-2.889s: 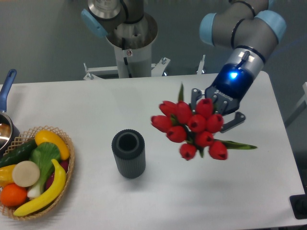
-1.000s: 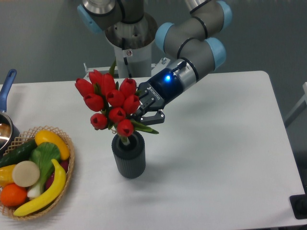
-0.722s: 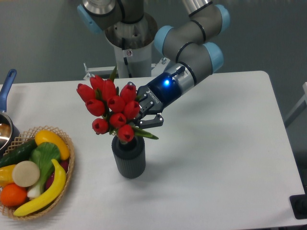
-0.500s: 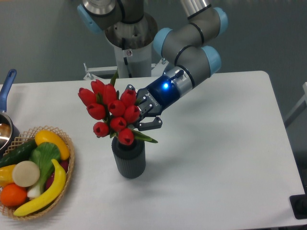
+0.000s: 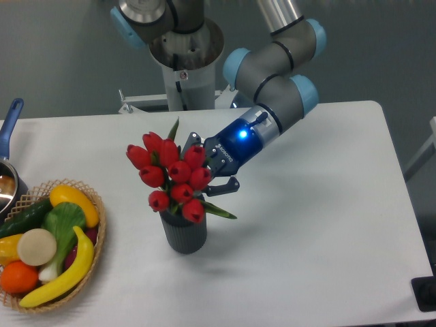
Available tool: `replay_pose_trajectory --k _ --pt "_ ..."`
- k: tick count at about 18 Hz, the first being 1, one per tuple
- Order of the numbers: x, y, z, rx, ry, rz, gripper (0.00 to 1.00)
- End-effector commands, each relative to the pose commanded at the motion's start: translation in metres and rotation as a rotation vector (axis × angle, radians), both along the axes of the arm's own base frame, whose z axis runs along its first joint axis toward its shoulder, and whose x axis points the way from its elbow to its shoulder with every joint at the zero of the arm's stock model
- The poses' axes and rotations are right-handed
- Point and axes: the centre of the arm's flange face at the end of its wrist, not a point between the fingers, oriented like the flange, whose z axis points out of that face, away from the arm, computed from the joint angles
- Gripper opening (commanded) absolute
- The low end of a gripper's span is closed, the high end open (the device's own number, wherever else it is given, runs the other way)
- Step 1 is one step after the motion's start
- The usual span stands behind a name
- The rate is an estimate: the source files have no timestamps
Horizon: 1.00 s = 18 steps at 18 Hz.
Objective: Insert the flowers into the vase
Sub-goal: 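Push the tulip bunch further down into the vase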
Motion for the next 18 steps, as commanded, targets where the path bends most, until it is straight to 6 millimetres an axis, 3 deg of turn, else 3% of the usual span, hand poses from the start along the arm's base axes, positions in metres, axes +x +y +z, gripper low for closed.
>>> replay_pose_trajectory --k 7,12,14,16,18 --pt "0.001 0.0 -0.011 -0.016 -0.013 -0.001 0.38" --pt "0.0 0.001 -0.016 -0.043 -0.005 -0.001 0.5" --pt "-0.001 0.001 -0.014 -0.043 0.003 -0.001 0.72" --pt "-0.002 0.001 -0.012 -0.04 0.008 0.001 0.8" --pt "-0.004 0.0 -0.009 -0.039 0.015 0.004 0.93"
